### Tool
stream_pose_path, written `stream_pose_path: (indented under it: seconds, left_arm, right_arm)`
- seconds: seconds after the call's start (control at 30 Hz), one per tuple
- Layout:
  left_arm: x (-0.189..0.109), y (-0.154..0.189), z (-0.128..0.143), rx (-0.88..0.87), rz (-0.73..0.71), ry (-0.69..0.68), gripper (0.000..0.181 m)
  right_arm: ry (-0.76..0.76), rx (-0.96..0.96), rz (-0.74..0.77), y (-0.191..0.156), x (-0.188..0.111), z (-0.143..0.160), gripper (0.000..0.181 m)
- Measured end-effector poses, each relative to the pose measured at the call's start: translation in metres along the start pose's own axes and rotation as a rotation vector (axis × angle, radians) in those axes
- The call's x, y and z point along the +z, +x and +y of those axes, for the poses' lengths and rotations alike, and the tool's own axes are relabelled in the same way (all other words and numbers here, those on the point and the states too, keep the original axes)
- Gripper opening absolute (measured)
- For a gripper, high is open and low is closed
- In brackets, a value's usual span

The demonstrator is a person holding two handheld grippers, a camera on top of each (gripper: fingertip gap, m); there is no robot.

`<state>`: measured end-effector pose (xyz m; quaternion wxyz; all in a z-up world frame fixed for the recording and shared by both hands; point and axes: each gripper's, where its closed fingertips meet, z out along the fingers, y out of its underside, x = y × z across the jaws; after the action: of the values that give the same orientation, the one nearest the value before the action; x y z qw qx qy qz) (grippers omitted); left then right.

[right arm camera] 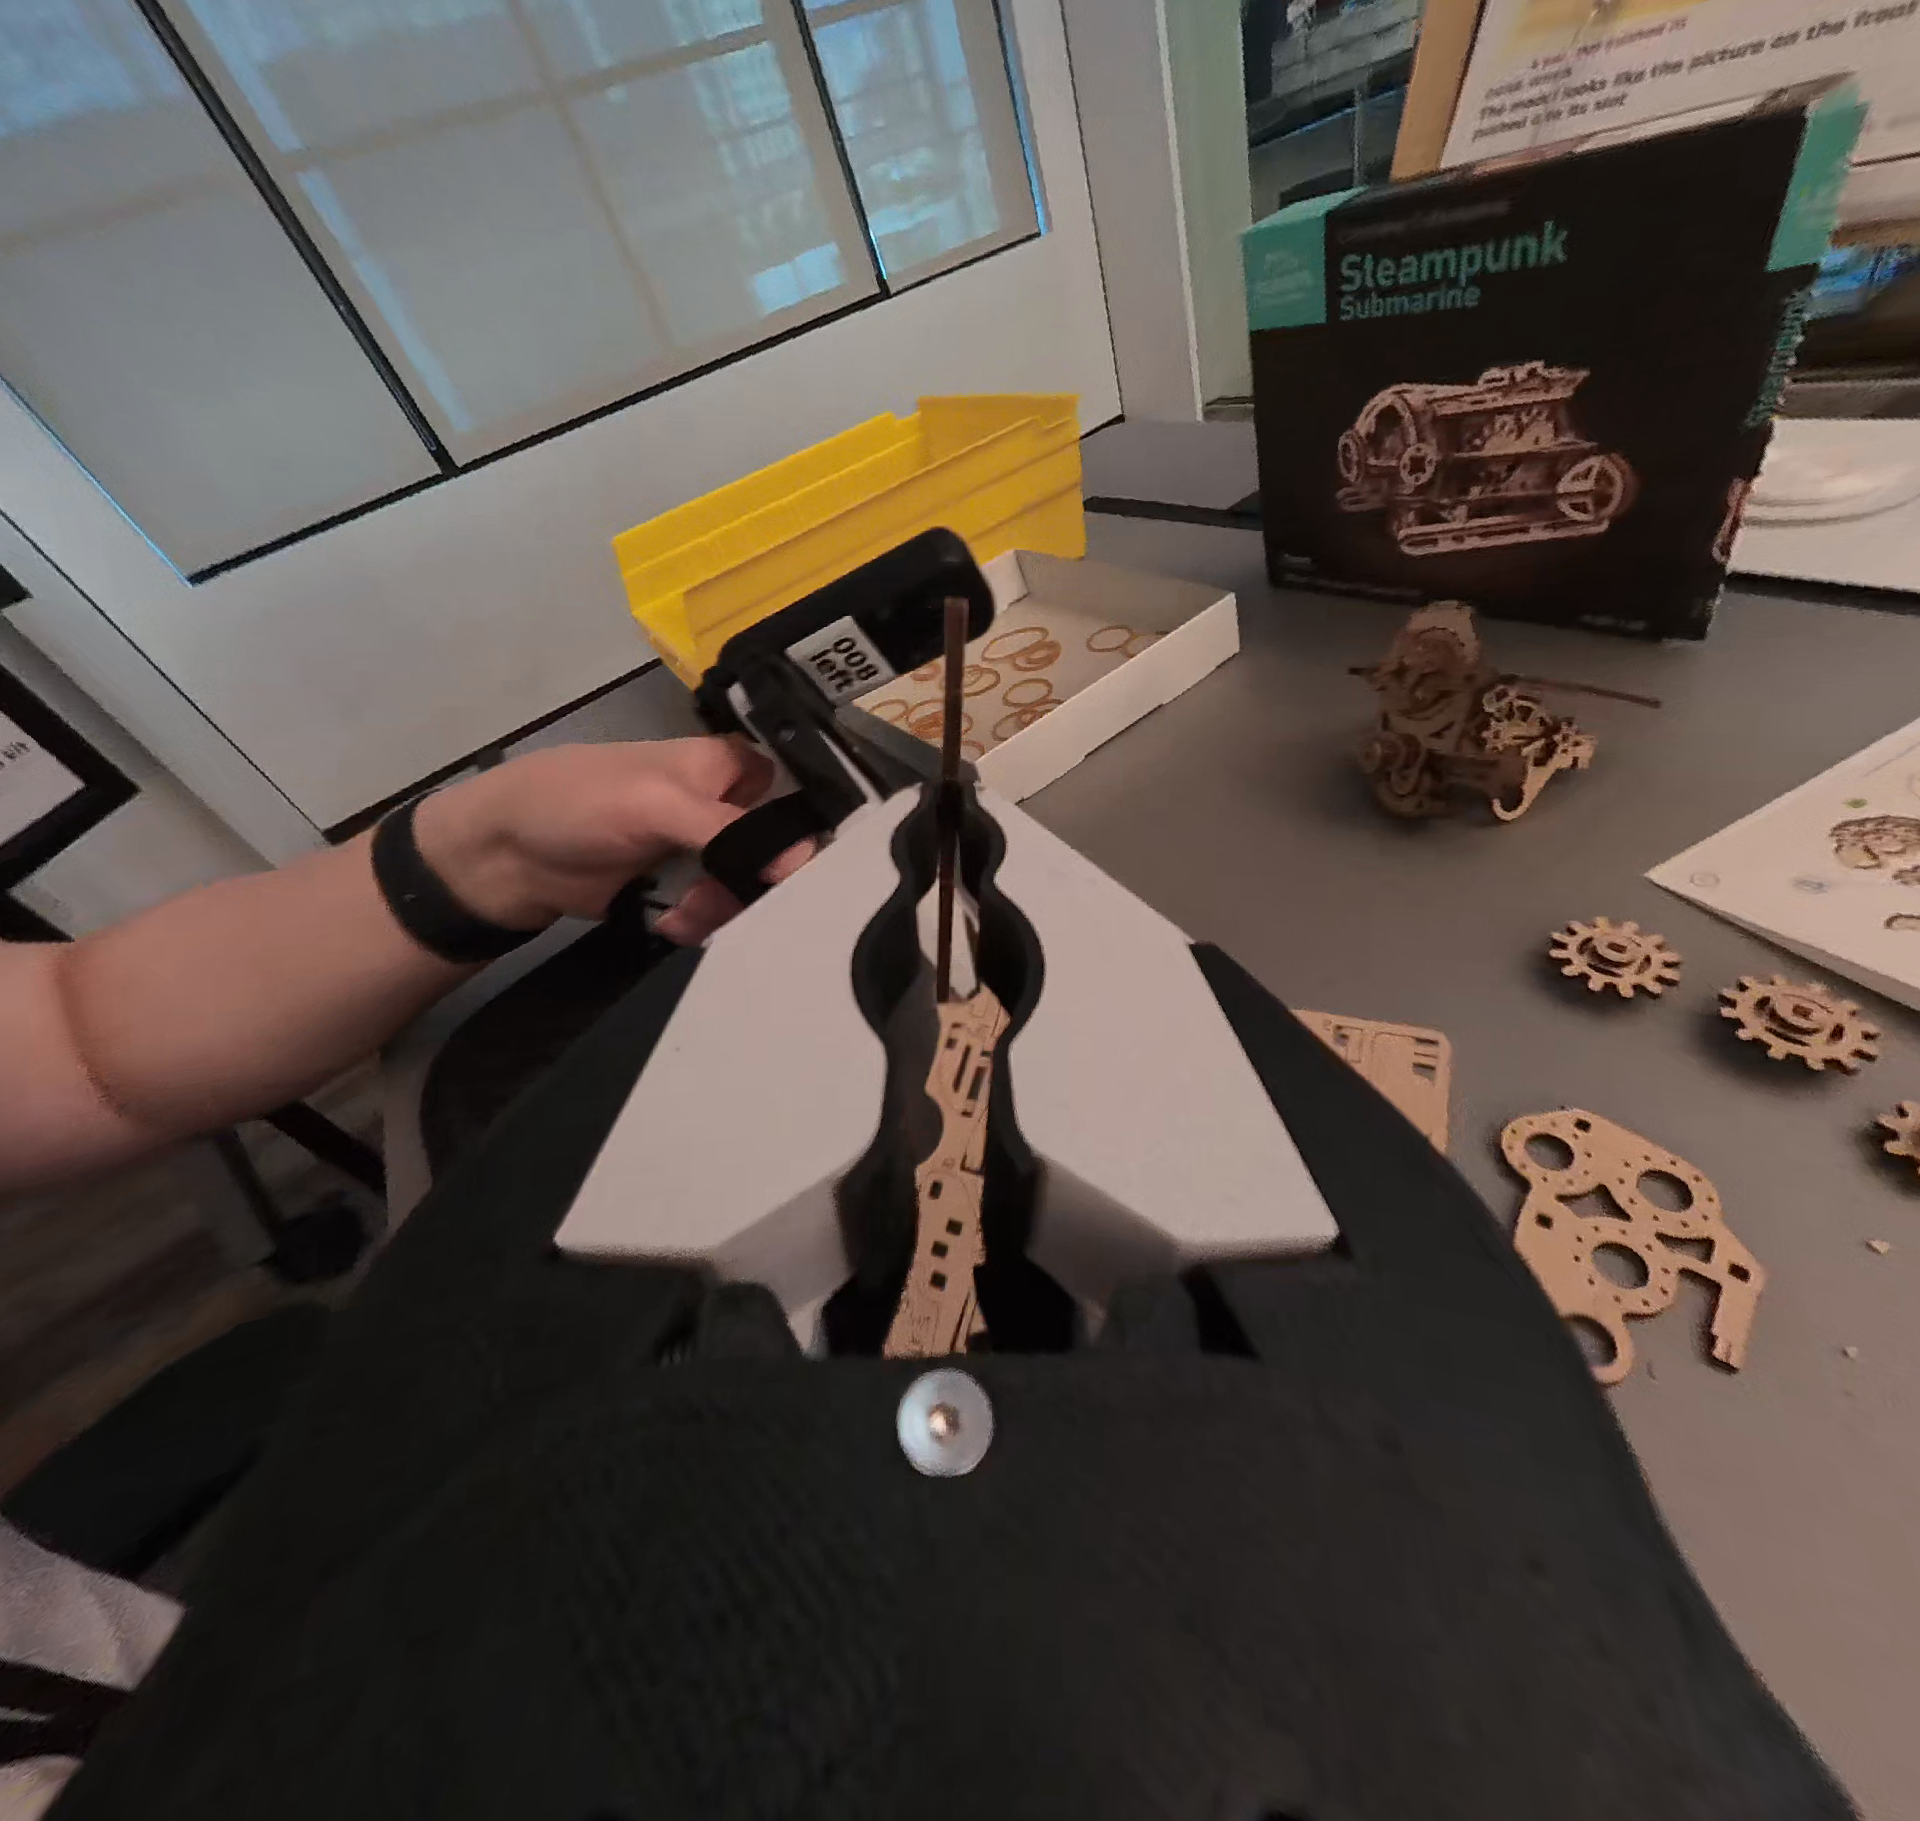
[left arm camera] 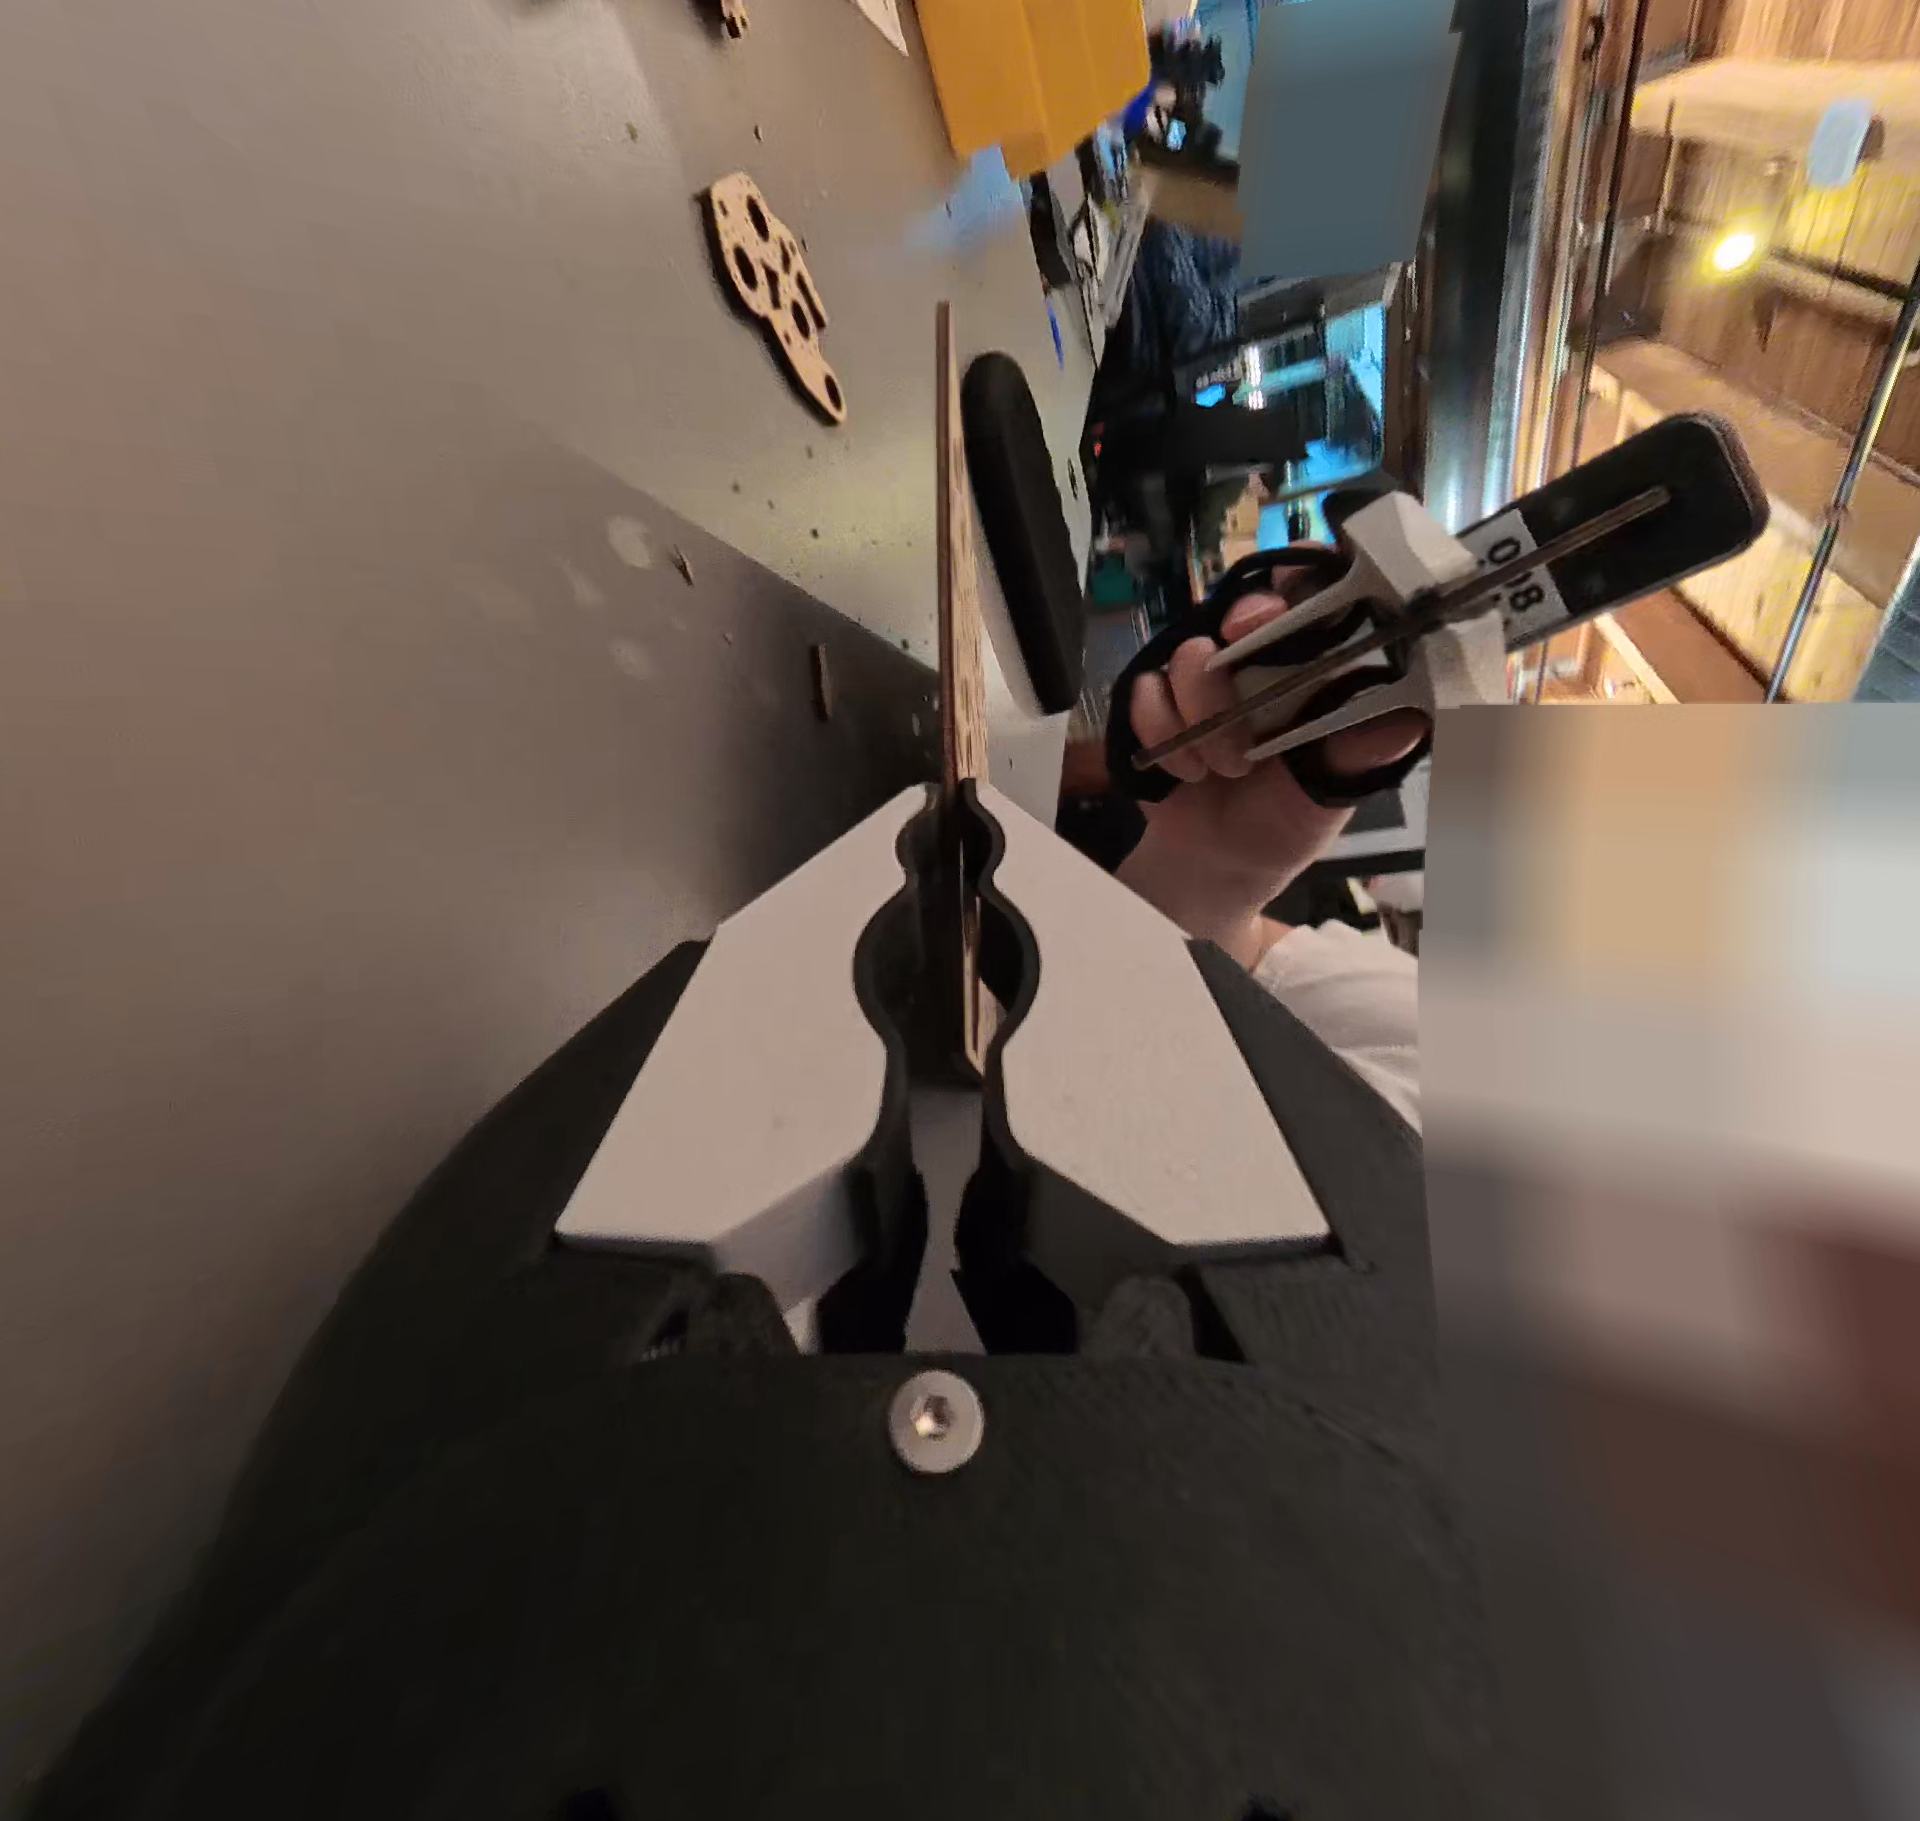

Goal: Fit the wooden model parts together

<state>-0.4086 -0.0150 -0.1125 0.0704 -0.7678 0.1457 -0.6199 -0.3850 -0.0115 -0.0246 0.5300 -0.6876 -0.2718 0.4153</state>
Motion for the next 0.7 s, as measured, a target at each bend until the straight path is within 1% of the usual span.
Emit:
stream_pose_path:
  seconds: [0.13, 0.2, 0.3, 0.4, 0.47, 0.57, 0.7]
  left_arm:
    - [0.0, 0.003, 0.014, -0.024, -0.038, 0.148, 0.0]
    - [0.002, 0.006, 0.024, -0.041, -0.041, 0.19, 0.001]
    - [0.006, 0.009, 0.036, -0.052, -0.062, 0.207, 0.001]
    - [0.007, 0.007, 0.039, -0.054, -0.089, 0.23, 0.001]
    - [0.007, 0.006, 0.04, -0.072, -0.081, 0.239, 0.001]
    - [0.009, 0.004, 0.041, -0.065, -0.098, 0.237, 0.001]
    - [0.01, 0.002, 0.043, -0.063, -0.105, 0.223, 0.001]
  right_arm:
    - [-0.058, -0.029, 0.028, -0.003, 0.004, 0.019, 0.002]
    - [-0.026, -0.041, 0.025, -0.008, 0.002, 0.018, 0.001]
    - [0.001, -0.037, 0.009, -0.017, -0.001, 0.015, 0.002]
    - [-0.046, -0.071, 0.033, -0.022, 0.0, 0.028, 0.001]
    - [-0.077, -0.09, 0.064, -0.019, 0.0, 0.039, 0.001]
    - [-0.065, -0.035, 0.037, -0.019, 0.003, 0.045, 0.001]
    - [-0.057, -0.065, 0.052, -0.015, 0.004, 0.046, 0.002]
